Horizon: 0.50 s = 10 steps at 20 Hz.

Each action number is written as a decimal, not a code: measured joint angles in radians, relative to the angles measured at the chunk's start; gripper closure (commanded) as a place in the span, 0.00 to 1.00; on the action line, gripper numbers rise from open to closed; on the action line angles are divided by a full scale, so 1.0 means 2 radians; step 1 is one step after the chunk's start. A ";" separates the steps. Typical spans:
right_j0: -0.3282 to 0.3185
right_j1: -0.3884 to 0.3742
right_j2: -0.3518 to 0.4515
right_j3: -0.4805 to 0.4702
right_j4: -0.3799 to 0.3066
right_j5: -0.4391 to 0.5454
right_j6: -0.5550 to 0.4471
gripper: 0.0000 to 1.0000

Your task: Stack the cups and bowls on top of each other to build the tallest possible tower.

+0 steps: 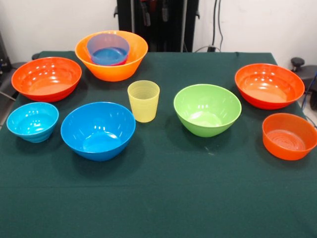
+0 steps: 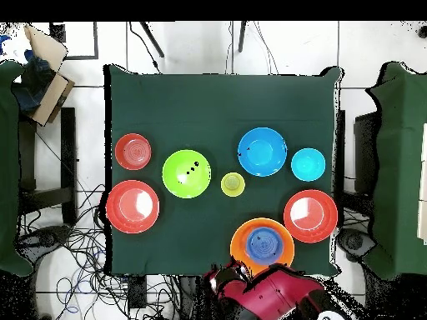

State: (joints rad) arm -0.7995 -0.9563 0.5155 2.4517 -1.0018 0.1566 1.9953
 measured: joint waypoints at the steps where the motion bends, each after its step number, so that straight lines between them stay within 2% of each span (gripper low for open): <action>1: 0.003 0.001 -0.002 -0.001 0.000 0.000 0.000 0.00; 10: 0.048 0.054 -0.031 -0.039 0.000 -0.008 0.000 0.00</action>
State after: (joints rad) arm -0.7042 -0.8477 0.4534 2.3744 -1.0019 0.1416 1.9953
